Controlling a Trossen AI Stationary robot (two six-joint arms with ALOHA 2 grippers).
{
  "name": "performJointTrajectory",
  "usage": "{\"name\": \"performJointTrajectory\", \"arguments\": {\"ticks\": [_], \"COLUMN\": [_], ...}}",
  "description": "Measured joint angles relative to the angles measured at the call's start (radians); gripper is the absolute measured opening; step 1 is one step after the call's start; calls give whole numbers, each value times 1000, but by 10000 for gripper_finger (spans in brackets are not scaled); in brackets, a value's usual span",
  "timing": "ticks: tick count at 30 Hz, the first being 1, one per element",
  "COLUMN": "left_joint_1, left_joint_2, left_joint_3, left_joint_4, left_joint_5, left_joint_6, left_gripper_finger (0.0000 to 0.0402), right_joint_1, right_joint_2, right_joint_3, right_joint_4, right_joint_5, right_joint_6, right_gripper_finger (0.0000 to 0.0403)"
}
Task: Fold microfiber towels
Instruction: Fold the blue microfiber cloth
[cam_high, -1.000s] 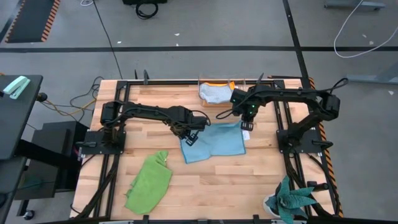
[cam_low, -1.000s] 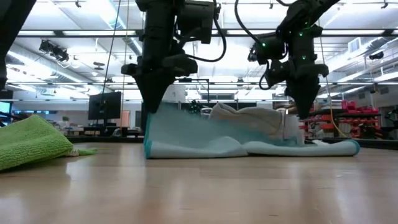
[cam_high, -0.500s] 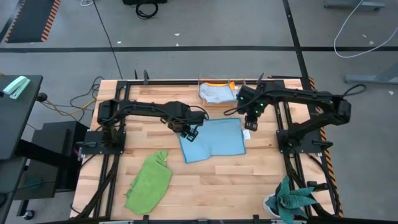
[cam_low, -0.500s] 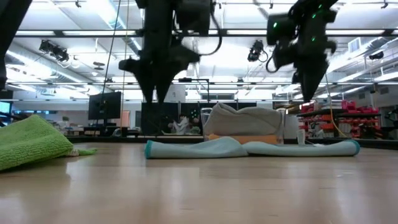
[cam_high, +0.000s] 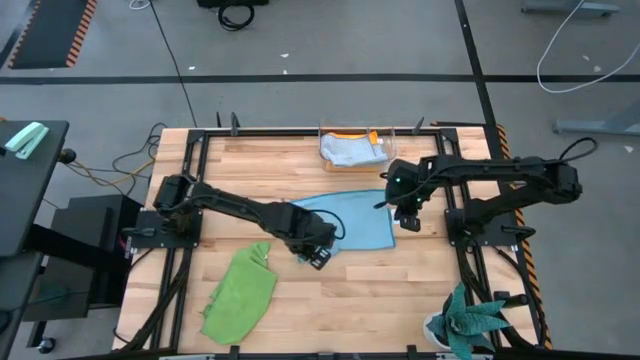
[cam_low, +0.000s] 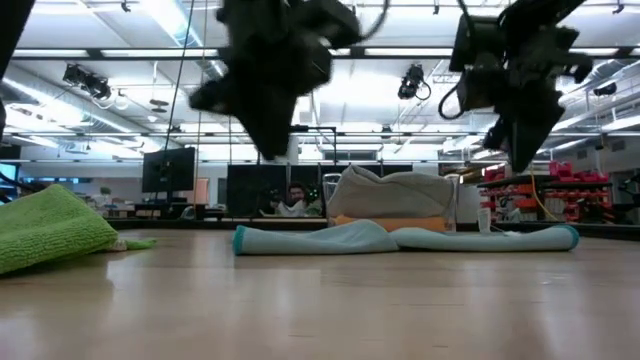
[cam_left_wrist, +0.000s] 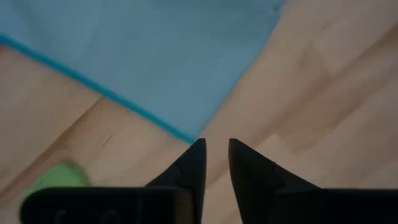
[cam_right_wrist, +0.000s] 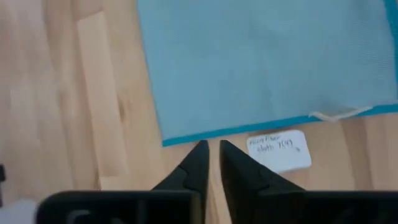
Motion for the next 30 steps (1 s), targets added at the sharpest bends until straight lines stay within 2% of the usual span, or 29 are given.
{"name": "performJointTrajectory", "arguments": {"ticks": [4, 9, 15, 19, 24, 30], "left_joint_1": [6, 3, 7, 7, 6, 7], "left_joint_2": [57, 117, 158, 174, 188, 193], "left_joint_3": [-1, -2, -1, -1, -1, 0], "left_joint_4": [25, 32, 70, 76, 80, 82], "left_joint_5": [52, 93, 89, 83, 71, 31], "left_joint_6": [-7, -9, -34, -46, -55, -82], "left_gripper_finger": [39, 7, 21, 31, 18, 7], "right_joint_1": [16, 45, 61, 61, 61, 61], "right_joint_2": [36, 58, 99, 145, 199, 243], "right_joint_3": [-15, -14, -14, -15, -16, -16], "right_joint_4": [32, 54, 64, 91, 192, 212], "right_joint_5": [0, 4, -4, -57, -108, -114], "right_joint_6": [6, 22, 28, 21, 31, 30], "right_gripper_finger": [8, 12, 5, 3, 2, 1]}}
